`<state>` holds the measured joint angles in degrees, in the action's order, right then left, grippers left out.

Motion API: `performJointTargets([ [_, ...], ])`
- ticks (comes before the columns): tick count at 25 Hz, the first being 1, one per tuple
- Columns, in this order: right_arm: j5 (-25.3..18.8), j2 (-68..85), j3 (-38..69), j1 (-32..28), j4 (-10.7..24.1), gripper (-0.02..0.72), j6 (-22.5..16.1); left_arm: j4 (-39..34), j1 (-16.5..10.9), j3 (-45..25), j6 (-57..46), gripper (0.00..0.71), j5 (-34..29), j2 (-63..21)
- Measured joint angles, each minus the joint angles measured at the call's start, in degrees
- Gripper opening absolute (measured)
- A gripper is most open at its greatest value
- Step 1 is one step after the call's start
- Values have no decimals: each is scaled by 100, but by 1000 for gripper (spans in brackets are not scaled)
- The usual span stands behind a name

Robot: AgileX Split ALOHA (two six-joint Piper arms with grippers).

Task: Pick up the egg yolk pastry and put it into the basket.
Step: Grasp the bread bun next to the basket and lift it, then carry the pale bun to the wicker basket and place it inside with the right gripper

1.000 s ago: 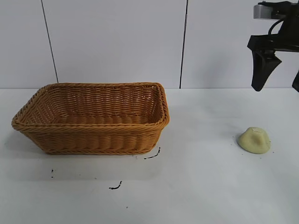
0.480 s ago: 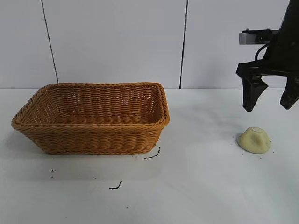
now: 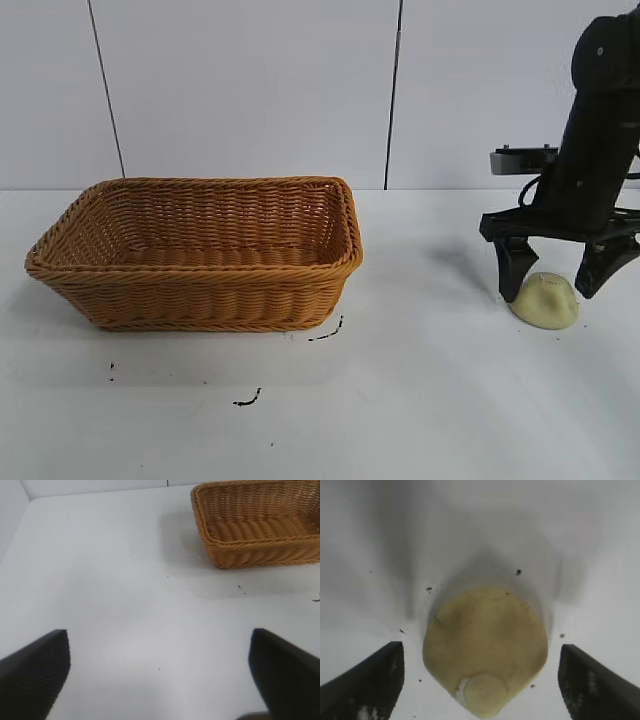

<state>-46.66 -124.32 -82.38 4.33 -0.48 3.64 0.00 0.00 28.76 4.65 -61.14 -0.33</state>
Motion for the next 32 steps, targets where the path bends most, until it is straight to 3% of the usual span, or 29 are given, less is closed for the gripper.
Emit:
performJointTargets([
  [7, 6, -146, -2, 0, 6, 585, -12, 0, 0, 0, 0, 697, 0, 0],
  [10, 6, -146, -2, 0, 48, 475, -12, 0, 0, 0, 0, 697, 0, 0],
  [15, 12, -129, -7, 0, 87, 213, -16, 0, 0, 0, 0, 697, 0, 0],
  [17, 12, -110, -7, 0, 87, 160, -16, 0, 0, 0, 0, 697, 0, 0],
  [25, -253, 442, -42, 0, 92, 127, -16, 0, 0, 0, 0, 697, 0, 0],
  [32, -1153, 1222, -809, 0, 92, 121, -16, 0, 0, 0, 0, 697, 0, 0],
])
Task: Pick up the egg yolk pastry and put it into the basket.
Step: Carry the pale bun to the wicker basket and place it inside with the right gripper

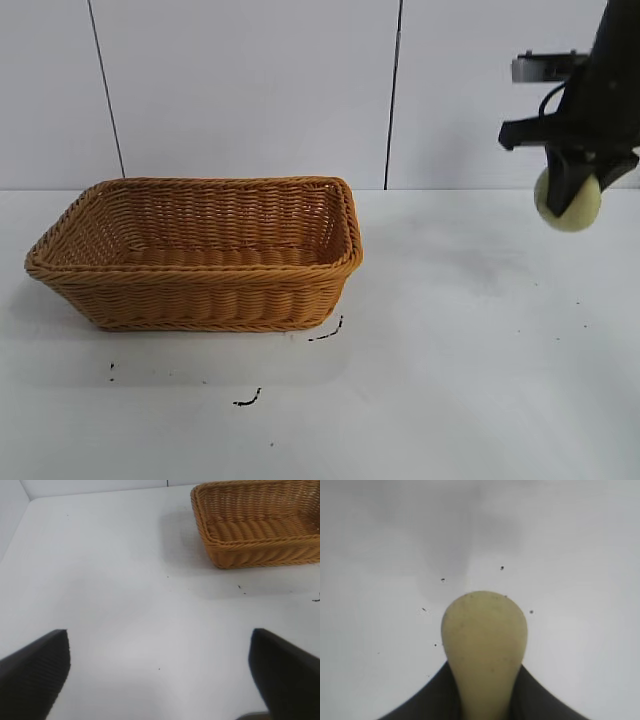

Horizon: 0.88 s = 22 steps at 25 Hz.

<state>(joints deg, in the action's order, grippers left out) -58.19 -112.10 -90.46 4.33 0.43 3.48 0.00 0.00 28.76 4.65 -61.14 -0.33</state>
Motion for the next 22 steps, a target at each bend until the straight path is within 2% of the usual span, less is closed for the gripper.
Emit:
performJointTargets([
  [3, -262, 39, -457, 0, 0, 121, 0, 0, 0, 0, 0, 697, 0, 0],
  [10, -226, 39, -859, 20, -5, 120, 6, 0, 0, 0, 0, 697, 0, 0],
  [13, -226, 39, -949, 182, 1, 120, 127, 0, 0, 0, 0, 697, 0, 0],
  [17, -168, 39, -1149, 668, 1, 120, 172, 0, 0, 0, 0, 697, 0, 0],
  [22, 107, 39, -1294, 1491, -5, 120, 179, 0, 0, 0, 0, 697, 0, 0],
])
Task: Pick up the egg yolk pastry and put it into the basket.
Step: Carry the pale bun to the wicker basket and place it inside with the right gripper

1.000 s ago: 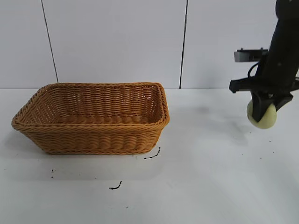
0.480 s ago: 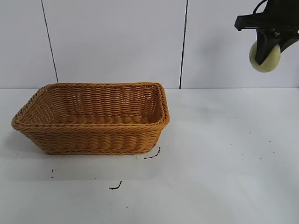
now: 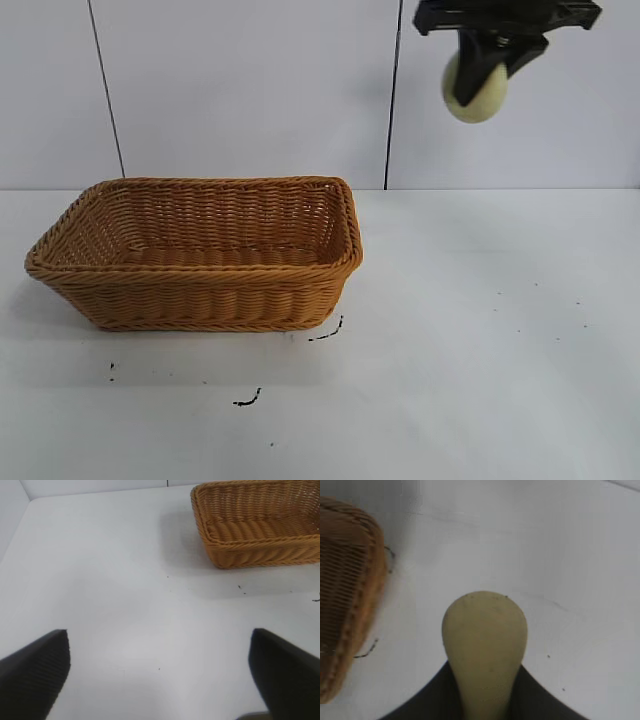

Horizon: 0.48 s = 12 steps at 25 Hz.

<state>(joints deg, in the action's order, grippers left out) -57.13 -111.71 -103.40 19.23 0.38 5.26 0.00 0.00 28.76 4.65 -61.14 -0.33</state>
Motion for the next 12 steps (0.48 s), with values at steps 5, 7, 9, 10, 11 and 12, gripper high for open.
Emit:
performJointTargets([
  [5, 284, -122, -2, 827, -38, 120, 0, 0, 0, 0, 0, 697, 0, 0],
  [7, 415, -269, -2, 1144, -38, 120, 7, 0, 0, 0, 0, 697, 0, 0],
  [9, 642, -450, -2, 1393, -38, 120, 7, 0, 0, 0, 0, 697, 0, 0],
  [10, 786, -556, -2, 1512, -38, 120, 0, 0, 0, 0, 0, 697, 0, 0],
  [11, 914, -666, -2, 1619, -38, 120, -20, 0, 0, 0, 0, 697, 0, 0],
  [12, 1090, -789, -2, 1698, -78, 120, -44, 0, 0, 0, 0, 697, 0, 0],
])
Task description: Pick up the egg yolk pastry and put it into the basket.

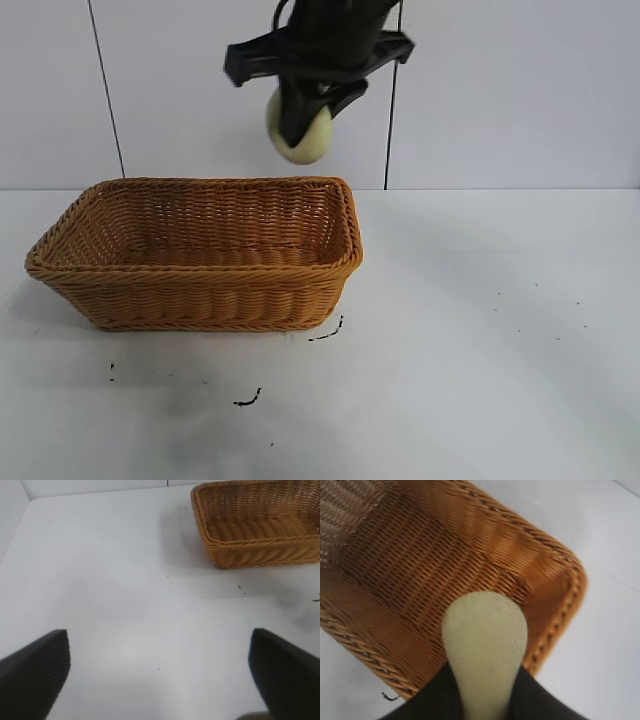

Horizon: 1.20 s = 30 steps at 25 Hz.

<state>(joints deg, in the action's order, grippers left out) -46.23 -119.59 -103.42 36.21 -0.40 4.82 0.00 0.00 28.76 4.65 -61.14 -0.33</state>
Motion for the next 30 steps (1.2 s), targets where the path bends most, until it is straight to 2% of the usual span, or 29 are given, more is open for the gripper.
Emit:
performJointTargets([
  [8, 1319, -1006, -5, 163, -66, 120, -344, 0, 0, 0, 0, 697, 0, 0],
  [13, 1665, -1451, -5, 163, -66, 122, -392, 0, 0, 0, 0, 697, 0, 0],
  [15, 1681, -1493, -5, 163, -61, 150, -392, 0, 0, 0, 0, 697, 0, 0],
  [17, 1702, -1493, -5, 163, -61, 214, -392, 0, 0, 0, 0, 697, 0, 0],
  [19, 1708, -1493, -5, 163, -61, 330, -392, 0, 0, 0, 0, 697, 0, 0],
  [21, 1708, -1493, -5, 163, -61, 485, -397, 0, 0, 0, 0, 697, 0, 0],
  [23, 1640, -1493, -33, 163, -61, 573, -408, 0, 0, 0, 0, 697, 0, 0],
  [27, 1142, -1480, -450, 163, -55, 618, -431, 0, 0, 0, 0, 697, 0, 0],
  [30, 494, -1455, -1074, 163, -47, 624, -431, 0, 0, 0, 0, 697, 0, 0],
])
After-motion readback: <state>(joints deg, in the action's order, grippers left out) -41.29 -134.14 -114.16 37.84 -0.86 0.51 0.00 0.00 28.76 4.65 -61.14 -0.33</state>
